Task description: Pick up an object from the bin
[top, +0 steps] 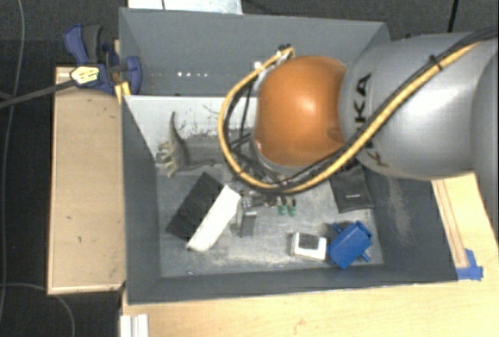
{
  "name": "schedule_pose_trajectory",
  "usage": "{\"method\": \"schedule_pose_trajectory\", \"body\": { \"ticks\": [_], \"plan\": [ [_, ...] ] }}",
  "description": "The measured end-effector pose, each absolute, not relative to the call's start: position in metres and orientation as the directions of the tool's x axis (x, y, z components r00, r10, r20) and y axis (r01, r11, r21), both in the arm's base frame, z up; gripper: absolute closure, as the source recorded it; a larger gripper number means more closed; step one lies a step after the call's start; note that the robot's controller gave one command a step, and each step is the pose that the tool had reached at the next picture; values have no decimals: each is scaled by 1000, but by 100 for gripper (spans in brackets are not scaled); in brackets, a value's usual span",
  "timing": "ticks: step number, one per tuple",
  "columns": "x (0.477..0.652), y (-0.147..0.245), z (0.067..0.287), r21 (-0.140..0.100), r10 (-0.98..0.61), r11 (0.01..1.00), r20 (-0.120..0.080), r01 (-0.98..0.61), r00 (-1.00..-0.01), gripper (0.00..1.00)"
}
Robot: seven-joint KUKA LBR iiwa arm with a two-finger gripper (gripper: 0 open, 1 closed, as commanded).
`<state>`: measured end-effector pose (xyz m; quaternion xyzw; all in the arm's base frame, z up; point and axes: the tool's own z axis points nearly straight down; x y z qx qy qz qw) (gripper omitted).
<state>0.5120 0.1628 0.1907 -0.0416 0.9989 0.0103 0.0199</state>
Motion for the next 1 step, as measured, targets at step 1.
{"method": "schedule_pose_trajectory", "body": {
  "ticks": [1],
  "plan": [
    [509,153,146,19,-110,994,-51,-112,-993,0]
  ]
}}
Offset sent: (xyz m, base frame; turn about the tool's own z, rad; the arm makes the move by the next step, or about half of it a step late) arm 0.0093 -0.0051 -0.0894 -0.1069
